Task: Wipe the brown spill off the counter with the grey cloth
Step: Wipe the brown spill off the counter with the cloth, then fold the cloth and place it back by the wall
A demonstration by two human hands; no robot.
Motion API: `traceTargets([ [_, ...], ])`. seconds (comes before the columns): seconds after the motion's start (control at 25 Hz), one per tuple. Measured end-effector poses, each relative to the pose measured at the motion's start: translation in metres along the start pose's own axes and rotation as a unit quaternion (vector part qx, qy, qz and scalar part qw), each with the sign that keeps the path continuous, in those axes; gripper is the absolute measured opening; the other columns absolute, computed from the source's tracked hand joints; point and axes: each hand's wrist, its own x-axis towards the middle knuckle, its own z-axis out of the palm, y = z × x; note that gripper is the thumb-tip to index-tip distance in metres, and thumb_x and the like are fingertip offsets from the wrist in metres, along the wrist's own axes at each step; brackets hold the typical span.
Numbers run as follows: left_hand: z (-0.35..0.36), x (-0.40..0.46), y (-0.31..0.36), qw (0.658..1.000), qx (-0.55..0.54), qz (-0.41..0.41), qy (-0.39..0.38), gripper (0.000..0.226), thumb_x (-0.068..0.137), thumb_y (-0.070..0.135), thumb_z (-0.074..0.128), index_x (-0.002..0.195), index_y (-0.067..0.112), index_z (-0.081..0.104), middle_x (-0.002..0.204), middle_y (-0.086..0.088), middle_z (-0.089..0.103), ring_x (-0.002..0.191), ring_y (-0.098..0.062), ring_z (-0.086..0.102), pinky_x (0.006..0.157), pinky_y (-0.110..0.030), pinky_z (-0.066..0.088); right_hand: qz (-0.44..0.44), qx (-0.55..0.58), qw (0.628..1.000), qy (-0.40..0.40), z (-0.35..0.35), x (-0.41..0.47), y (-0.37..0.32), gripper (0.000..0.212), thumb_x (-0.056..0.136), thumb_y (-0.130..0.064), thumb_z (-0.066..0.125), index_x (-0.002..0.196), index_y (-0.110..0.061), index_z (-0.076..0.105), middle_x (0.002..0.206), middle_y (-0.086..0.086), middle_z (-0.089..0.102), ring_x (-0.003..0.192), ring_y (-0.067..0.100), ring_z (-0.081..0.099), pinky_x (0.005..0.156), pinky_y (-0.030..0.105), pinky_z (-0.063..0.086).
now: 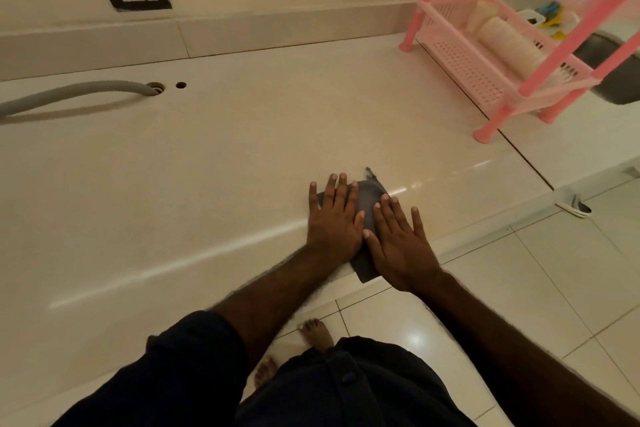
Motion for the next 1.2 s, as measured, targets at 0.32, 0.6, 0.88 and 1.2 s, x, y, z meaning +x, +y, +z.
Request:
traceTargets([
  [0.32, -0.009, -0.074, -0.115, 0.992, -0.002, -0.13, 0.008, 0.068, 0.108, 0.048, 0.008, 0.165, 0.015, -0.007, 0.175, -0.013, -0.007, 0.161, -0.031, -0.01, 0.126, -0.063, 0.0, -0.165, 0.036, 0.986, -0.001, 0.013, 0.03, -0.115, 0.085, 0.105, -0.065, 0.003, 0.172, -0.013, -0.001, 0.181, 0.009, -0.011, 0.167, 0.02, -0.017, 0.136, 0.05, -0.006],
  [0.6, 0.0, -0.184, -0.17, 0.979, -0.009, -0.197, 0.05, 0.071, 0.106, 0.048, 0.009, 0.166, 0.01, 0.007, 0.174, -0.013, 0.009, 0.162, -0.028, 0.004, 0.127, -0.063, 0.003, -0.343, -0.002, 0.939, -0.003, 0.03, 0.03, -0.175, 0.095, 0.104, -0.077, 0.018, 0.172, -0.013, -0.001, 0.181, 0.006, -0.011, 0.166, 0.015, -0.02, 0.136, 0.046, -0.008],
  [0.88, 0.0, -0.236, -0.14, 0.973, -0.076, -0.219, 0.015, 0.075, 0.104, 0.053, 0.012, 0.166, 0.011, 0.007, 0.175, -0.012, 0.001, 0.162, -0.027, -0.003, 0.13, -0.057, 0.004, -0.418, 0.021, 0.908, -0.035, 0.017, 0.003, -0.152, 0.096, 0.101, -0.082, 0.025, 0.173, -0.021, 0.012, 0.182, -0.001, -0.002, 0.167, 0.01, -0.013, 0.136, 0.04, -0.006],
  [1.2, -0.033, -0.189, -0.157, 0.925, -0.163, -0.342, 0.031, 0.079, 0.095, 0.067, 0.052, 0.151, 0.012, 0.042, 0.145, -0.014, 0.055, 0.131, -0.033, 0.051, 0.106, -0.046, 0.045, 0.068, 0.433, 0.897, 0.058, 0.016, -0.055, -0.12, 0.023, 0.095, -0.054, 0.074, 0.099, -0.036, 0.061, 0.089, -0.009, 0.071, 0.082, 0.016, 0.071, 0.069, 0.032, 0.06],
])
